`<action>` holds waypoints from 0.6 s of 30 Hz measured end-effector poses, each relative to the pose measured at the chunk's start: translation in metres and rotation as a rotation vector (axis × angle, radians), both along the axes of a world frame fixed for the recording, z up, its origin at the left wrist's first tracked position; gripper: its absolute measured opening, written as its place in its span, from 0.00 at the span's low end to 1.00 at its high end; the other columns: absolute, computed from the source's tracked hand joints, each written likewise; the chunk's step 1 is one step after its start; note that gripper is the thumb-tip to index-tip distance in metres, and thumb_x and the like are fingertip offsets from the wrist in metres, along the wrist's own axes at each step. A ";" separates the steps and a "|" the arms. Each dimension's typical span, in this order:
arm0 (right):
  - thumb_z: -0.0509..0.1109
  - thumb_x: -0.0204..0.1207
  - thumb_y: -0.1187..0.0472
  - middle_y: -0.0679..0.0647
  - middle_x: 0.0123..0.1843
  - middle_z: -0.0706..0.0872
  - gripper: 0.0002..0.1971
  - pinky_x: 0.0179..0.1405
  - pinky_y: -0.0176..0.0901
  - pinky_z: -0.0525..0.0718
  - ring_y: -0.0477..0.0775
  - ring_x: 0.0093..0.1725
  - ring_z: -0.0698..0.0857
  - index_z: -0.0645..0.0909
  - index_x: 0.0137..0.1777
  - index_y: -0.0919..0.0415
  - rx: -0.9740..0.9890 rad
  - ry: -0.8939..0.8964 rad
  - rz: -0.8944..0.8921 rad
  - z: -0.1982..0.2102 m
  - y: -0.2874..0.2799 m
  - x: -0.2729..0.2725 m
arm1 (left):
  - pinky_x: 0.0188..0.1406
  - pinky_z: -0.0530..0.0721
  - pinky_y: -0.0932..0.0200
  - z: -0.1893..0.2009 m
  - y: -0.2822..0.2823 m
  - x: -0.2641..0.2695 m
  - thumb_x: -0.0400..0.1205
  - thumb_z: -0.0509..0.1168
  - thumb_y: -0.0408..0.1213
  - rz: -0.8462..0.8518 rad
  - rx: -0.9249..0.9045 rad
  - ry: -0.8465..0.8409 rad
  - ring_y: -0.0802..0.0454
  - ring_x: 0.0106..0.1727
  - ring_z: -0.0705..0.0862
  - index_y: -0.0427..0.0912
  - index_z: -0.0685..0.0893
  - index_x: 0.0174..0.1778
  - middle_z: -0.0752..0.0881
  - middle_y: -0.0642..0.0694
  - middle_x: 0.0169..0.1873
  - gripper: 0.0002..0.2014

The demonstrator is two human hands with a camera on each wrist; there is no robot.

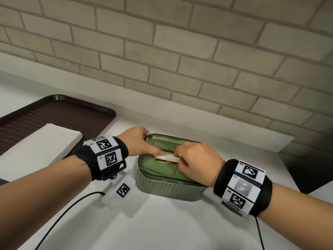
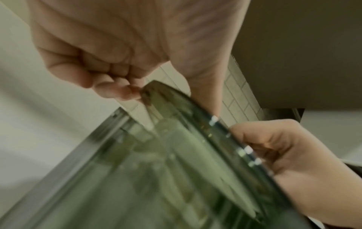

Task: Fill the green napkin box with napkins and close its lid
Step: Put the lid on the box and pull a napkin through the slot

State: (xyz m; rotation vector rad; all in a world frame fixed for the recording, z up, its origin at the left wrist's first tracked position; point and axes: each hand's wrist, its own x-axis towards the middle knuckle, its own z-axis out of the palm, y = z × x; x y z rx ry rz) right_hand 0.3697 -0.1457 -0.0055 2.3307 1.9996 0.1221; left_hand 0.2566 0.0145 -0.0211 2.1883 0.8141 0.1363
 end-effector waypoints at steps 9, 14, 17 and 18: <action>0.79 0.51 0.63 0.49 0.27 0.80 0.11 0.13 0.34 0.69 0.53 0.20 0.80 0.81 0.30 0.56 0.159 -0.134 0.129 -0.009 -0.002 0.003 | 0.39 0.79 0.63 -0.008 -0.001 -0.007 0.63 0.80 0.52 0.011 0.054 -0.093 0.57 0.41 0.82 0.48 0.77 0.50 0.83 0.57 0.40 0.26; 0.75 0.55 0.65 0.50 0.27 0.79 0.06 0.11 0.39 0.70 0.55 0.19 0.78 0.80 0.31 0.58 0.215 -0.119 0.184 -0.016 -0.004 0.007 | 0.43 0.80 0.58 -0.008 -0.002 -0.007 0.63 0.71 0.65 -0.091 0.256 0.098 0.52 0.45 0.83 0.51 0.71 0.52 0.83 0.54 0.40 0.30; 0.64 0.61 0.62 0.50 0.27 0.79 0.04 0.09 0.38 0.70 0.55 0.17 0.77 0.80 0.32 0.57 0.234 -0.131 0.187 -0.018 -0.005 0.008 | 0.50 0.79 0.56 -0.006 -0.001 -0.006 0.60 0.64 0.69 -0.126 0.322 0.157 0.49 0.47 0.82 0.54 0.70 0.53 0.84 0.53 0.43 0.32; 0.61 0.62 0.61 0.49 0.27 0.79 0.06 0.09 0.38 0.69 0.55 0.17 0.77 0.80 0.32 0.56 0.239 -0.150 0.186 -0.019 -0.006 0.009 | 0.51 0.78 0.57 -0.005 -0.001 -0.006 0.59 0.63 0.69 -0.133 0.328 0.161 0.50 0.48 0.81 0.54 0.70 0.54 0.84 0.54 0.43 0.33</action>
